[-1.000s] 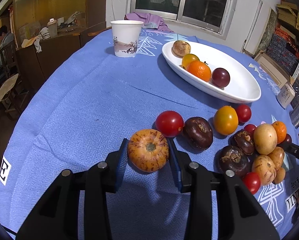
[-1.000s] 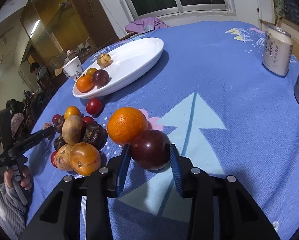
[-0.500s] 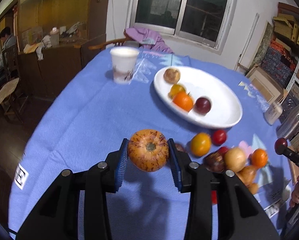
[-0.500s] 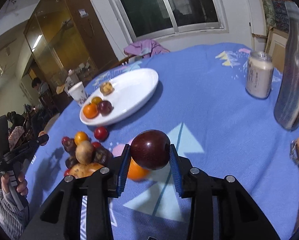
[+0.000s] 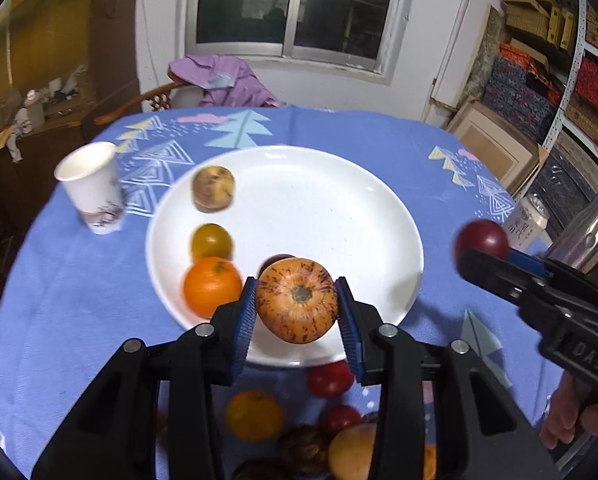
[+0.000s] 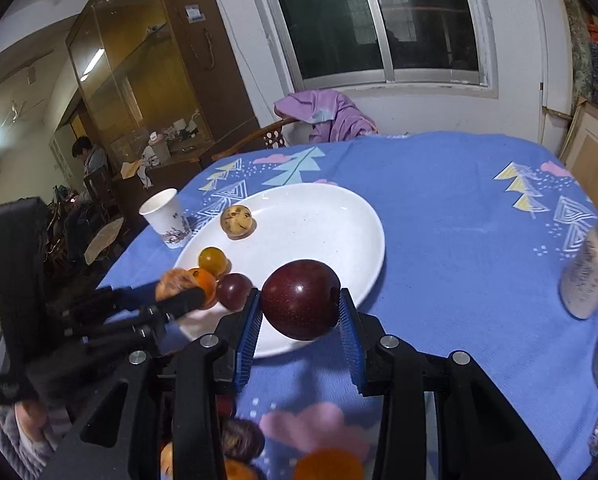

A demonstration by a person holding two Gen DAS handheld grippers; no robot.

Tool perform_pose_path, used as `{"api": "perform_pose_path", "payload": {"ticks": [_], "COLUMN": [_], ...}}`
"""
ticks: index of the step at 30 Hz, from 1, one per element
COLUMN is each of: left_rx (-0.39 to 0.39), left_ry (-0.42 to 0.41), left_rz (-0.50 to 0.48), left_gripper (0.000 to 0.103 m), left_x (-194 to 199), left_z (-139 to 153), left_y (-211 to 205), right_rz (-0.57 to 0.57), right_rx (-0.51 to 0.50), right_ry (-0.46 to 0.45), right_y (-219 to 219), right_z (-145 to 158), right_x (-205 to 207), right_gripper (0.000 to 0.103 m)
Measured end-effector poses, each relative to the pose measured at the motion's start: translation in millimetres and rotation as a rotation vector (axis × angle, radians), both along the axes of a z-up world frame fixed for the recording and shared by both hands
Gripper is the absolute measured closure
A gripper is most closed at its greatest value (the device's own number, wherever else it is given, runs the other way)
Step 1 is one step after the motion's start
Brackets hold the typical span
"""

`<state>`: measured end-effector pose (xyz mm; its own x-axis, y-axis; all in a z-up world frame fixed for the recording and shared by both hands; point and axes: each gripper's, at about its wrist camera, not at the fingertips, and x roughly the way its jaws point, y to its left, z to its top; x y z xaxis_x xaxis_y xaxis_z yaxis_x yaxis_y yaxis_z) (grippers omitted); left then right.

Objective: Organize fruits
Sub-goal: 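Carry the striped fruit in the left tool while the right tool carries a dark plum to the plate, then withdraw both tools from the plate toward the remaining fruits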

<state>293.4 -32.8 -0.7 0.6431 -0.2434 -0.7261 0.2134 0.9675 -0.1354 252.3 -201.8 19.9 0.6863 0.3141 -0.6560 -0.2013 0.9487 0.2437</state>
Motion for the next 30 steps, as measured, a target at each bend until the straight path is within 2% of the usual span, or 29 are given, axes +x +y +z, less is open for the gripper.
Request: {"api": "perform_pose_path", "payload": {"ticks": [4,8,10,12,15,16,17,18,19,20,21,23,26,30], "left_rx": [-0.015,-0.034,-0.029,-0.046,-0.049,-0.043,-0.035,-0.020,0.005,0.027,0.060,0.114,0.162,0.132], "left_ry": [0.030,0.080,0.079,0.086,0.054,0.027,0.002,-0.034,-0.076,-0.101,-0.129,-0.148,-0.127,-0.074], "left_rz": [-0.006,-0.010,-0.001,-0.010,0.012,0.027,0.041,0.062,0.085,0.096,0.103,0.114,0.132,0.206], "left_gripper": [0.065,0.065,0.055,0.054,0.054,0.046,0.041,0.030,0.023,0.020,0.017,0.014,0.013,0.013], "left_x": [17,26,27,27,18,11,3,-7,-20,-30,-45,-70,-98,-104], "left_z": [-23,-43,-46,-46,-29,-19,-10,0,9,14,18,18,1,-24], "left_y": [-2,3,5,6,14,20,25,31,37,40,45,53,68,96], "right_rz": [-0.005,0.021,0.021,0.007,-0.015,-0.010,-0.006,-0.007,-0.014,-0.027,-0.038,-0.047,-0.062,-0.090], "right_rx": [-0.013,-0.012,0.002,0.002,0.056,0.075,0.082,0.080,0.072,0.055,0.037,-0.011,-0.054,-0.013], "right_ry": [0.044,0.074,0.085,0.067,-0.004,-0.036,-0.064,-0.098,-0.129,-0.165,-0.195,-0.224,-0.218,-0.165], "right_y": [8,19,19,17,3,-3,-7,-13,-17,-22,-27,-33,-41,-57], "right_z": [-20,-33,-38,-34,-2,12,23,35,43,51,54,53,36,-1], "right_x": [31,44,44,41,20,8,-4,-19,-34,-53,-71,-98,-125,-134], "right_gripper": [0.064,0.062,0.062,0.062,0.062,0.061,0.056,0.050,0.038,0.031,0.030,0.030,0.028,0.028]}}
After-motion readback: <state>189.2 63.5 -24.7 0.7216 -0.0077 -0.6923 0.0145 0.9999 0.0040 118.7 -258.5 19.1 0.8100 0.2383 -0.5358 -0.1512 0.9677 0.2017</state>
